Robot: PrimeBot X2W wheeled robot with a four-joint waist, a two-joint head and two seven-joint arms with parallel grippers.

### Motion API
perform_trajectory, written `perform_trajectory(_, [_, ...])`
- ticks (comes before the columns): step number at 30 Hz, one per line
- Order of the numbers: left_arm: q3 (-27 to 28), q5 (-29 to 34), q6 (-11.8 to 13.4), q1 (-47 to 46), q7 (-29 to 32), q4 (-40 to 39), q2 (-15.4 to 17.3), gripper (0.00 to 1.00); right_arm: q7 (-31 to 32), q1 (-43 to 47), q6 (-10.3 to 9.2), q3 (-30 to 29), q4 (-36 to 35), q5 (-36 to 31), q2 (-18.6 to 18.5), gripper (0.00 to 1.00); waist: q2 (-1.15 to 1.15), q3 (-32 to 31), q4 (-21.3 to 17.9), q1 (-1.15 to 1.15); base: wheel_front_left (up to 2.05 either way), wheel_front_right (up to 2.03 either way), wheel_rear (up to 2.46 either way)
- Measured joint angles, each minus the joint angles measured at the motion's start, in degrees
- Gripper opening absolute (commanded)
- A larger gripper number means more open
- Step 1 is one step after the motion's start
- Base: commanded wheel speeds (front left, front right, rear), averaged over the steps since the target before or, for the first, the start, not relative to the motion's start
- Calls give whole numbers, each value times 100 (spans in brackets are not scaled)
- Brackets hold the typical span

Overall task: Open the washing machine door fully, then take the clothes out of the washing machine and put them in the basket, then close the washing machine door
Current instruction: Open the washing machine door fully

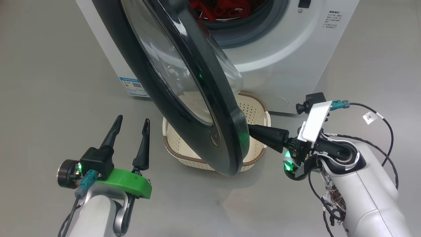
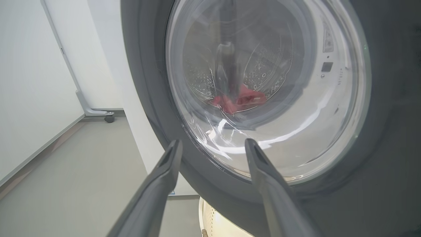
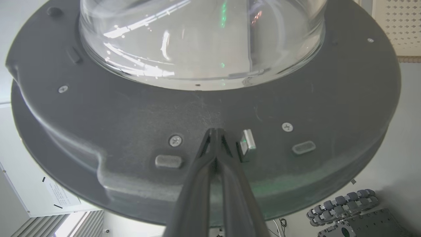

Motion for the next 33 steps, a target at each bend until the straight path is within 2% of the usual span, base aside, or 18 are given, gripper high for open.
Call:
perform_trajectory(21, [2, 41, -13, 144, 0, -19, 3, 100, -109, 274, 9, 884, -358, 498, 22, 0, 0, -228, 141, 0, 0, 0, 0])
perform_trajectory(33, [134, 45, -13, 230, 0, -55, 8, 100, -672, 274, 42, 849, -432, 570, 38, 0, 0, -239, 61, 0, 0, 0, 0])
